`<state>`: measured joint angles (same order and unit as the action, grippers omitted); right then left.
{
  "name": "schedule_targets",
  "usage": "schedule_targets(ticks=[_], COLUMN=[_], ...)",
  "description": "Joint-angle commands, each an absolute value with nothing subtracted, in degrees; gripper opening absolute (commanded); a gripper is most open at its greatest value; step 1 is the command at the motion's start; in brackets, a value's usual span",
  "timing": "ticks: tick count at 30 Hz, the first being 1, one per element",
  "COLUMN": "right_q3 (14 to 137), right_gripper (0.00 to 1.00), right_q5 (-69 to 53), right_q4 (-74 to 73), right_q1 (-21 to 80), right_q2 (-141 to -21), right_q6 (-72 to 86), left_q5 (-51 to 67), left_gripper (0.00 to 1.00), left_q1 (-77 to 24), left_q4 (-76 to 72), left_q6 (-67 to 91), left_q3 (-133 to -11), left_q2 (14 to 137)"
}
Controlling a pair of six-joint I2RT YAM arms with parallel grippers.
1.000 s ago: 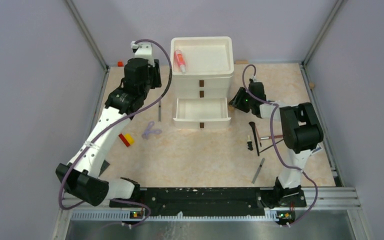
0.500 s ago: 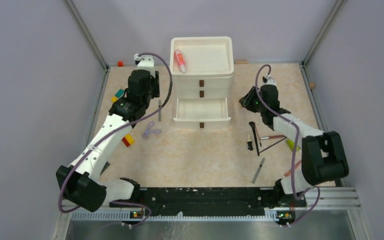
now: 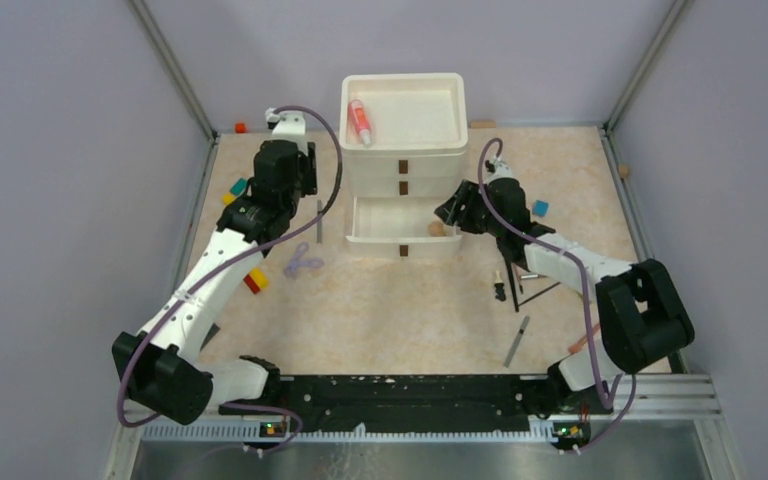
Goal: Organize the makeup
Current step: Place the makeup tool in the drawer, then pick up the makeup tool from the center of the board.
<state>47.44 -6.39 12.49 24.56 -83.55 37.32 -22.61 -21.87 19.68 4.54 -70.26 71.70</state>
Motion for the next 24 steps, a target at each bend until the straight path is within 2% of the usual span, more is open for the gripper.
schedule_targets(ticks=[1, 9, 16, 24], right_q3=[50.3, 48.5, 49.7, 54.2], right_gripper=[0.59, 0.59, 0.60, 0.62], right_q5=[-5.5, -4.5, 5.1, 11.5], right_q4=[16.7, 12.1, -3.8, -12.2], right_q1=[24.5, 17.5, 13.0, 10.9], right_q2=[-85.7, -80.2, -76.5, -82.0], right_q6=[38.9, 39.0, 36.8, 32.6], left_q5=[-23.4, -23.3, -23.1, -22.8], left_gripper=[0.53, 0.54, 0.54, 0.55], left_q1=[-21.5, -21.3, -21.3, -21.2], left_q4=[16.9, 16.7, 16.5, 16.5], left_q6=[4.3, 4.0, 4.0, 4.0], left_q3=[-69.7, -69.2, -68.7, -68.6], left_q2=[69.6, 69.2, 68.9, 68.9])
